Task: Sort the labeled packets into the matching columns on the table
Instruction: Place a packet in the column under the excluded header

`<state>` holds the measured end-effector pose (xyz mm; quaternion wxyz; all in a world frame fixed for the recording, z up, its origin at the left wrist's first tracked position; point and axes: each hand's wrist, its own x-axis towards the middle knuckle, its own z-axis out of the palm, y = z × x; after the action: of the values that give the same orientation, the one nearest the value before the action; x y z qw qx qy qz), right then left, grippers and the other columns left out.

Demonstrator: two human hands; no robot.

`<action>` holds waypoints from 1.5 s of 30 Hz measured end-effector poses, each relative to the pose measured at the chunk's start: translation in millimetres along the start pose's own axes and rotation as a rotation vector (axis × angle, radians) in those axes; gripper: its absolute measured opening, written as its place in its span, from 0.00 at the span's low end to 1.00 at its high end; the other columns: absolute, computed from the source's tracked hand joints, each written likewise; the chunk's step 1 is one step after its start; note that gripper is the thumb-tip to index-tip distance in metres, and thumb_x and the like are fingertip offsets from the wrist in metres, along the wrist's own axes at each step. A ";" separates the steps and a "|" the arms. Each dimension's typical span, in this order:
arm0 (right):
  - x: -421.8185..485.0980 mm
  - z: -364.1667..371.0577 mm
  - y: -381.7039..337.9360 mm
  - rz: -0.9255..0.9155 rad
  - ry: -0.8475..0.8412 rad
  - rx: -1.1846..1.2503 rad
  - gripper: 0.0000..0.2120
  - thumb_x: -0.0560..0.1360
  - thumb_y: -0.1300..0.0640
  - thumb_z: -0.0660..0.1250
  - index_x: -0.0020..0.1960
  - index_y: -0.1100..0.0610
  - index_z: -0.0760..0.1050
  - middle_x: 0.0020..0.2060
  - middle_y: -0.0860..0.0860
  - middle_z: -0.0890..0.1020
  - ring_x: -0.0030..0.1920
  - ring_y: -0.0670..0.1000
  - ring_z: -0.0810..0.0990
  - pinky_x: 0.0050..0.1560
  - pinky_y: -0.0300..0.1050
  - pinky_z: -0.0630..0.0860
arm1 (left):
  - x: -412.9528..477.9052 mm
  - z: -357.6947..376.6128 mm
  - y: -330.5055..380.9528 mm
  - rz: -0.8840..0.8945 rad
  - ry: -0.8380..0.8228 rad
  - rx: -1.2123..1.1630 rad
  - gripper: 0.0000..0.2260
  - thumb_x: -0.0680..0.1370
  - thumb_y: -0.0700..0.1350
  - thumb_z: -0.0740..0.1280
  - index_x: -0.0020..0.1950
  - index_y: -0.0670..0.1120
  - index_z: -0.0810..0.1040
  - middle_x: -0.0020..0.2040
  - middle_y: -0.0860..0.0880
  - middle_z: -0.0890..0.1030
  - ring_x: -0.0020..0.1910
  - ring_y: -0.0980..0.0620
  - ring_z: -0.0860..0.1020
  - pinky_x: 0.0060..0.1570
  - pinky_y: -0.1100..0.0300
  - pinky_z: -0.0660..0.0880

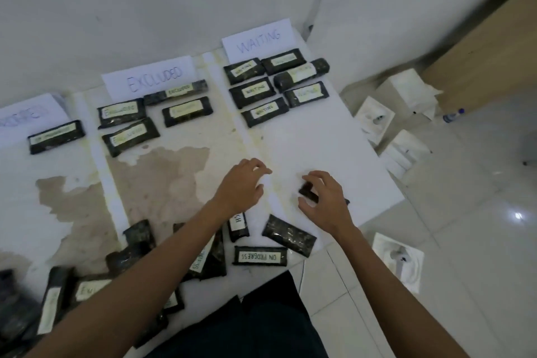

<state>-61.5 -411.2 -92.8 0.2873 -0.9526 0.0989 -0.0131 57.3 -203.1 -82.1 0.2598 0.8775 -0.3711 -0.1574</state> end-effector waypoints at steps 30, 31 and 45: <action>-7.0 -9.0 42.2 -0.026 -0.021 0.043 0.36 0.67 0.39 0.68 0.68 0.58 0.66 0.64 0.55 0.71 0.59 0.54 0.74 0.55 0.53 0.77 | 34.0 44.8 36.6 0.037 0.025 0.131 0.23 0.66 0.45 0.73 0.60 0.43 0.76 0.53 0.46 0.78 0.48 0.46 0.76 0.42 0.54 0.77; -0.6 -6.1 34.1 -0.050 -0.032 0.050 0.35 0.67 0.40 0.67 0.68 0.57 0.67 0.63 0.55 0.71 0.59 0.54 0.75 0.54 0.53 0.77 | 26.6 37.7 28.8 0.003 0.056 0.127 0.23 0.66 0.46 0.73 0.60 0.43 0.76 0.53 0.46 0.78 0.47 0.46 0.76 0.41 0.54 0.77; 91.1 64.3 -80.2 -0.330 -0.257 0.025 0.31 0.70 0.43 0.67 0.67 0.57 0.69 0.63 0.55 0.72 0.59 0.55 0.75 0.53 0.51 0.76 | -37.3 -43.6 -87.6 -0.371 0.231 0.183 0.24 0.68 0.47 0.72 0.63 0.45 0.74 0.56 0.46 0.77 0.50 0.45 0.75 0.47 0.51 0.76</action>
<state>47.6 -328.7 -105.3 0.3031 -0.9462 -0.0962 0.0603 102.5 -109.3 -93.6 0.1864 0.9628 -0.1839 -0.0669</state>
